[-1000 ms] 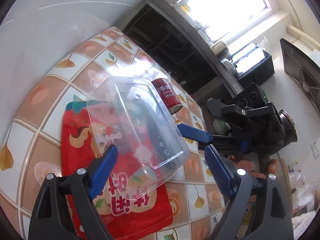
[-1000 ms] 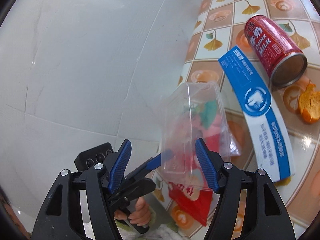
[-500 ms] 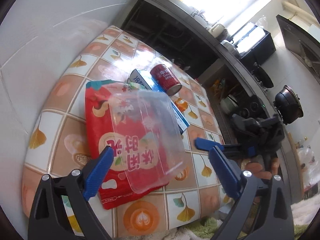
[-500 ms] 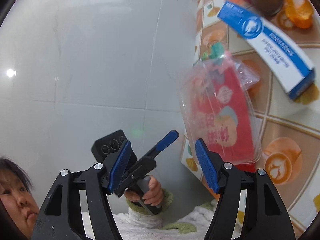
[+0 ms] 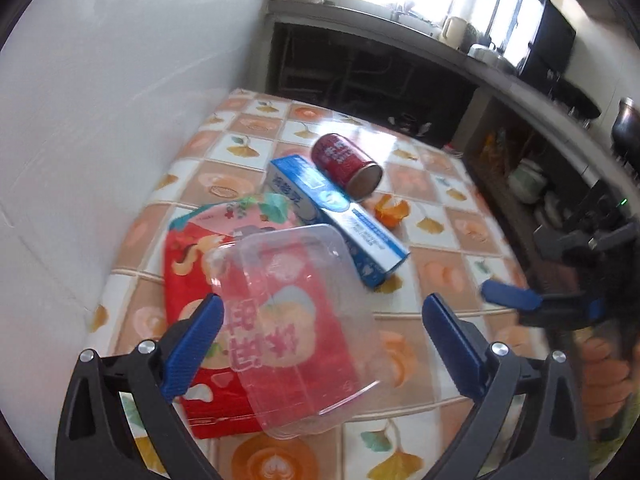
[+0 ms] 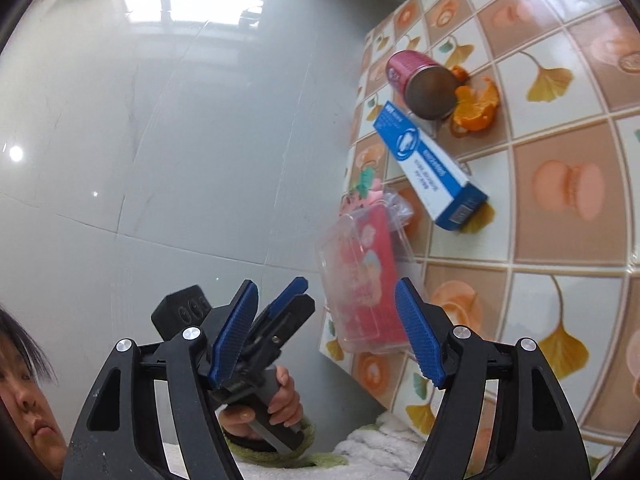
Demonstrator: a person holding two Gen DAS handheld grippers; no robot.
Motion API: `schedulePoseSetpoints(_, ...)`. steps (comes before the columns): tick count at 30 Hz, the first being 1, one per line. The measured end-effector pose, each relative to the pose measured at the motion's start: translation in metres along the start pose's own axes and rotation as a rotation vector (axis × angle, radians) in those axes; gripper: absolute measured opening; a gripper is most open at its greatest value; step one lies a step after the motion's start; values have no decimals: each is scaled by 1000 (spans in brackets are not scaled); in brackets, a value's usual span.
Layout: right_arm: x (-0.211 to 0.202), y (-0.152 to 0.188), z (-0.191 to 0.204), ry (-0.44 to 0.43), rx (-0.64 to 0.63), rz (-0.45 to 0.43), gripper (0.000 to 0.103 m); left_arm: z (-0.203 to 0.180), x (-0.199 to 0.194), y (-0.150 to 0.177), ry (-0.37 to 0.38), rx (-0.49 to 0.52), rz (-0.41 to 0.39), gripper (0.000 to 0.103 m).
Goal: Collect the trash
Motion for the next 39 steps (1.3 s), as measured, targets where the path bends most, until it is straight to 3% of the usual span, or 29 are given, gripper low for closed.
schedulePoseSetpoints(2, -1, 5, -8, 3, 9, -11, 69, 0, -2, 5, -84, 46, -22, 97)
schedulePoseSetpoints(6, 0, 7, -14, 0, 35, -15, 69, -9, 4, 6, -141, 41, -41, 97)
schedulePoseSetpoints(11, -11, 11, -23, -13, 55, -35, 69, -31, 18, 11, -229, 158, -55, 97)
schedulePoseSetpoints(14, -24, 7, -27, -19, 71, -64, 70, -27, 24, 18, -298, 172, -51, 97)
schedulePoseSetpoints(19, -35, 5, -33, -19, 83, -78, 71, -13, 30, 29, -349, 168, -22, 97)
schedulePoseSetpoints(23, -29, 6, -36, -19, 89, -63, 71, -3, 35, 40, -322, 117, 26, 97)
schedulePoseSetpoints(29, -15, 6, -36, 4, 72, -40, 71, 0, 32, 40, -194, 34, 14, 97)
schedulePoseSetpoints(31, -12, 5, -37, 11, 69, -33, 71, 2, 32, 43, -181, 27, 20, 91)
schedulePoseSetpoints(39, 3, 6, -36, 61, 39, -7, 71, 2, 32, 44, -156, 62, 20, 90)
Point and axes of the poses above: each gripper's, at about its wrist camera, not at the fingertips, and x roughly the way its jaws point, z to its left, y to its underside, the point moved 9 cm from there along x, roughly the way its jaws point, and after that the axes turned 13 degrees about -z, right-handed, at the moved point
